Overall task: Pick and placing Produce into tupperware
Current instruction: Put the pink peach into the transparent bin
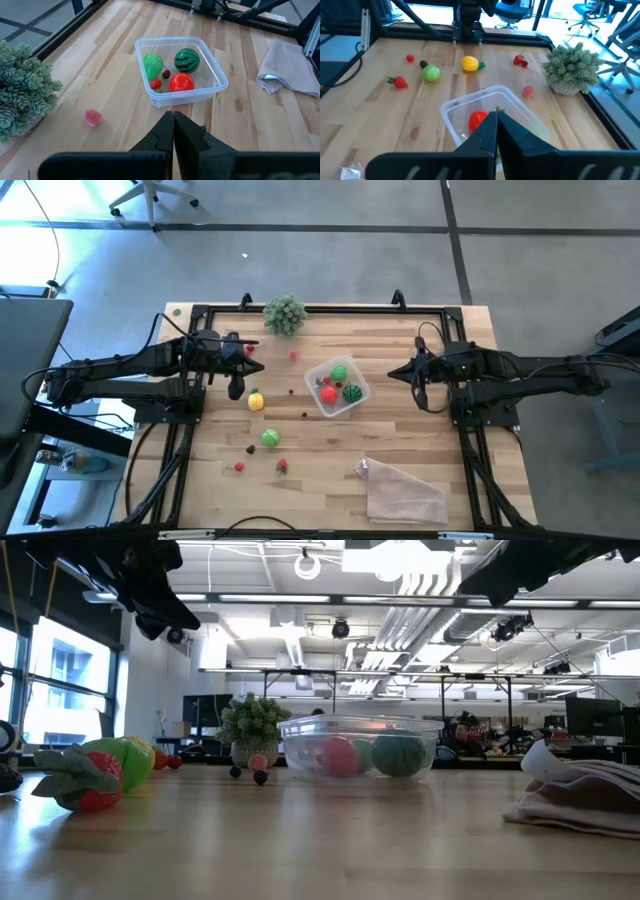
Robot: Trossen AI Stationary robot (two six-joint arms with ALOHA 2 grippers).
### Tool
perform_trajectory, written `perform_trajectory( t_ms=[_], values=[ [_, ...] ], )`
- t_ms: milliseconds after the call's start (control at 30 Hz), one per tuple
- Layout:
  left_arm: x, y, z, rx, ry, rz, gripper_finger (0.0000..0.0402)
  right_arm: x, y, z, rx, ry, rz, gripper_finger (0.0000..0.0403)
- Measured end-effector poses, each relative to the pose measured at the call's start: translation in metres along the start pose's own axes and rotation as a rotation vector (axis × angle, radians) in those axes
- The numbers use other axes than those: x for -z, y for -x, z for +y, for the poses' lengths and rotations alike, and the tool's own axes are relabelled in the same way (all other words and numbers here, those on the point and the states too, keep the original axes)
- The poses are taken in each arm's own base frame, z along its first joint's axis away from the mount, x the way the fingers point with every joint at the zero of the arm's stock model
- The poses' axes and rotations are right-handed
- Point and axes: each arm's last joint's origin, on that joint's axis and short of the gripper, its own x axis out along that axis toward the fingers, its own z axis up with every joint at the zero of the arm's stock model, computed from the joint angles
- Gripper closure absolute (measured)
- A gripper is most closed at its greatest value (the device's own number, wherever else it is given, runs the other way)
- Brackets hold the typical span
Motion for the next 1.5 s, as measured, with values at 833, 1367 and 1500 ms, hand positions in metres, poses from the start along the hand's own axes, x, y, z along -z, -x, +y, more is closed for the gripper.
perform_trajectory(
  t_ms=[833,1367,1500],
  values=[
    [0.0000,0.0000,0.0000,0.000,0.000,0.000,0.0401,0.0042,0.0001,0.0004,-0.005,0.012,0.045,0.0403],
    [-0.0027,0.0000,-0.0003,0.003,0.027,-0.028,0.0401,0.0040,0.0002,0.0005,-0.006,0.012,0.044,0.0402],
    [-0.0045,0.0001,-0.0005,0.007,0.079,-0.046,0.0401,0.0040,0.0002,0.0005,-0.006,0.012,0.044,0.0402]
  ],
)
